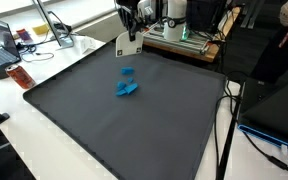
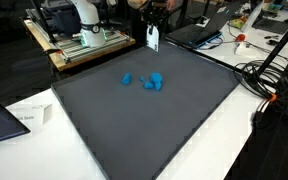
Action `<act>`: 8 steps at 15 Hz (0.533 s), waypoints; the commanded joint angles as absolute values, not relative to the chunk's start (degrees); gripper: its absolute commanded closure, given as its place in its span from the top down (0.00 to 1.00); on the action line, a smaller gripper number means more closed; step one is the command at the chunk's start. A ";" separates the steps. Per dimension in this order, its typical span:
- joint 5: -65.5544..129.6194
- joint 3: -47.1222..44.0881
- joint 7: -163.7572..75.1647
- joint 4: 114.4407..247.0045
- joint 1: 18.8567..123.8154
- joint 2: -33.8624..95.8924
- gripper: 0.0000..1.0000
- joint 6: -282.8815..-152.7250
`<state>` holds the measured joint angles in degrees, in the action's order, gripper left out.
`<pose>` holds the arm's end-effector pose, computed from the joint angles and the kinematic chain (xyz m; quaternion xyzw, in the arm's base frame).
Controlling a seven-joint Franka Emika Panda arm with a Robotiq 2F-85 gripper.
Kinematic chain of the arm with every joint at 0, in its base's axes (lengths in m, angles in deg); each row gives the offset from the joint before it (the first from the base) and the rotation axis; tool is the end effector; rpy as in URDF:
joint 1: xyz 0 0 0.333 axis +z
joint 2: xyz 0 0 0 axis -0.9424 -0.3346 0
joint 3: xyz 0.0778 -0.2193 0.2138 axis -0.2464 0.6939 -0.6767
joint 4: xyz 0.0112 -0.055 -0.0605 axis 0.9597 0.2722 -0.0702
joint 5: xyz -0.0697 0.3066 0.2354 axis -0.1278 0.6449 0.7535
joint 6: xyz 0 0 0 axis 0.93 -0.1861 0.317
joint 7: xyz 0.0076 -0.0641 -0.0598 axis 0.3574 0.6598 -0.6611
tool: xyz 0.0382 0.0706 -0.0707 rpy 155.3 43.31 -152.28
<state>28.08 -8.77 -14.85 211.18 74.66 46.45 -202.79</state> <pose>0.5286 0.0636 0.3888 0.9781 -0.1982 -0.0173 0.0606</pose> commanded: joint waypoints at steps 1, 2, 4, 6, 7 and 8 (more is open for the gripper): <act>28.86 -8.82 -16.40 209.00 74.51 48.12 0.01 -196.35; 30.59 -8.80 -18.89 208.38 74.41 48.48 0.01 -194.09; 30.78 -8.77 -20.27 207.65 74.33 49.19 0.01 -191.35; 31.65 -8.75 -22.14 206.77 74.22 49.83 0.01 -188.68; 32.40 -8.75 -23.12 206.57 74.18 50.31 0.01 -187.86; 33.08 -8.77 -24.16 206.39 74.17 50.73 0.01 -187.13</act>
<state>30.16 -8.75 -20.52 207.10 74.55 48.77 -190.35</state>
